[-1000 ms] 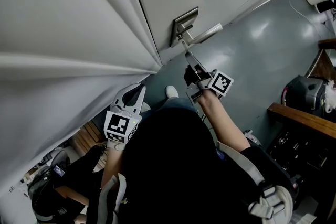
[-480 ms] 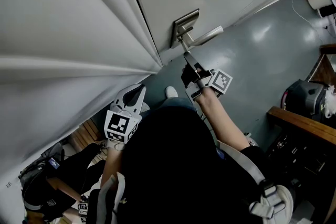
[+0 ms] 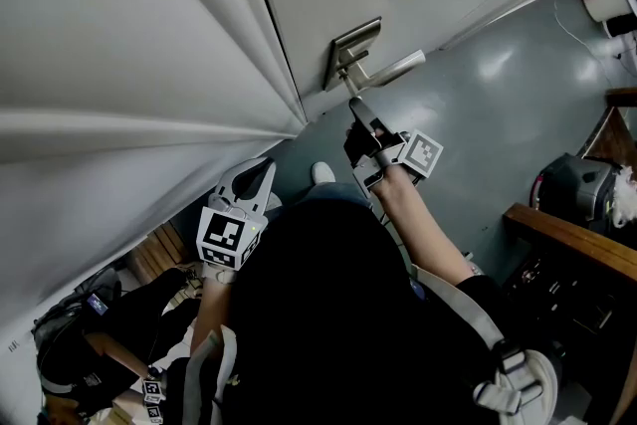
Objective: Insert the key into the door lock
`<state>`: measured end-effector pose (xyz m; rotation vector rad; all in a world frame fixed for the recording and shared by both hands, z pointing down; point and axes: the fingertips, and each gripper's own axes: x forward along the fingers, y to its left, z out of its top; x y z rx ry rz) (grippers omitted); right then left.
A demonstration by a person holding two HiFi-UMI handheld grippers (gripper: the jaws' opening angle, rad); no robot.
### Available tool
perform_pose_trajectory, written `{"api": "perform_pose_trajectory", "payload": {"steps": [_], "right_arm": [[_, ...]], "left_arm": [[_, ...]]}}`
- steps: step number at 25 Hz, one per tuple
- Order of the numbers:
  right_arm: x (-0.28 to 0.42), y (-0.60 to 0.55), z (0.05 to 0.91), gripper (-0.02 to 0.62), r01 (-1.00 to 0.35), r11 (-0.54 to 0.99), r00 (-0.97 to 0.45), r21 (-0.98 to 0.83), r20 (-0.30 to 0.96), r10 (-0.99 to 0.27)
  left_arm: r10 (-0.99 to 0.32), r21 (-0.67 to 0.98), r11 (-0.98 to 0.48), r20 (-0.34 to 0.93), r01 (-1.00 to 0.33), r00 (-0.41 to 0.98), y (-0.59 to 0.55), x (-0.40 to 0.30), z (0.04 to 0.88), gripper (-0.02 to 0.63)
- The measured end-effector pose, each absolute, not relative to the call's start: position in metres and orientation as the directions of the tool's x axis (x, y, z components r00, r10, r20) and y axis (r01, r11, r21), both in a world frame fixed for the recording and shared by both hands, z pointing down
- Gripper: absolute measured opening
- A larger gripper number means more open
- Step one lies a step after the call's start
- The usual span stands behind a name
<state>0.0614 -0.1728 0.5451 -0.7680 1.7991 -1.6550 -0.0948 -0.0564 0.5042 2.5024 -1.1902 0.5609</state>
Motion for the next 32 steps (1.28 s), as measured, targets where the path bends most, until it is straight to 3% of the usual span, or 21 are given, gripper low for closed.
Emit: {"api": "perform_pose_trajectory", "payload": {"steps": [32], "right_arm": [[0.061, -0.182, 0.536, 0.032, -0.039, 0.012, -0.699, -0.999, 0.019, -0.715]], "left_arm": [[-0.664, 0.12, -0.593, 0.487, -0.796, 0.568, -0.059, -0.097, 0.51, 0.008]]}}
